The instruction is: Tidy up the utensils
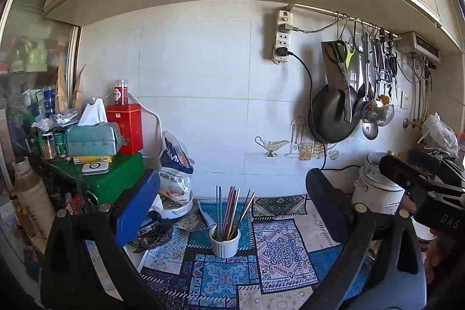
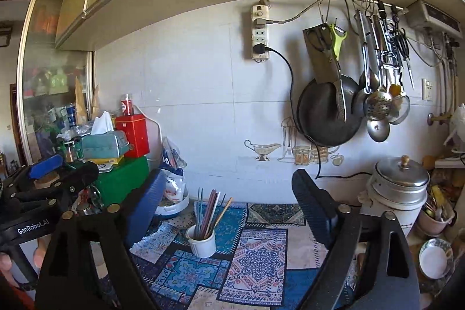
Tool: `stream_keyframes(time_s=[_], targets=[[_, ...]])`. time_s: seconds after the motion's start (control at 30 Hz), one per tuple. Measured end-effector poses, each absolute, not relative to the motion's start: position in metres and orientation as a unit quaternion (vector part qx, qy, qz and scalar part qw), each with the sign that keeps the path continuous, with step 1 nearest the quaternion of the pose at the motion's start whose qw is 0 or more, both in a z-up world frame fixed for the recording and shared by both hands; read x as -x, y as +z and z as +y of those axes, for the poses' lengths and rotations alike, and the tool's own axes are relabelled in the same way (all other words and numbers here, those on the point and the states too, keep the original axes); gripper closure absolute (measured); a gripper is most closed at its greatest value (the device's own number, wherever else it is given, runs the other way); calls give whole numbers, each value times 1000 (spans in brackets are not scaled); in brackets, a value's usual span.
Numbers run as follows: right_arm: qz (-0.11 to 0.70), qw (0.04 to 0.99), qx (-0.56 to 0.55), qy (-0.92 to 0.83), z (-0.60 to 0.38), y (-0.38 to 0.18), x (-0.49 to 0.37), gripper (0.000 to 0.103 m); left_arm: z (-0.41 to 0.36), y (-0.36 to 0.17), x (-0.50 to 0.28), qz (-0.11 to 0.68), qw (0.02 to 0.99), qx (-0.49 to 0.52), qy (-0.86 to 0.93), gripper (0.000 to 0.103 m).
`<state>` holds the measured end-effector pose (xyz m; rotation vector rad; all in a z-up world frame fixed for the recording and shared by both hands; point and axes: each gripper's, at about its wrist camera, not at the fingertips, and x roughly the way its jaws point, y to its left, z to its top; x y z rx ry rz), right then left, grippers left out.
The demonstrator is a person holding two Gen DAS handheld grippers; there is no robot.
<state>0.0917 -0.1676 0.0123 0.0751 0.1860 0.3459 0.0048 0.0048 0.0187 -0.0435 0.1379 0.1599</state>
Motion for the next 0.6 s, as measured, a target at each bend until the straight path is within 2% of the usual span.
stream_keyframes(time_s=[0.13, 0.6], targets=[[88, 986, -41, 133, -172, 9, -71, 0, 4, 13, 8, 73, 994, 24, 72, 1], [95, 990, -24, 104, -166, 4, -45, 0, 8, 1, 24, 77, 994, 32, 65, 1]])
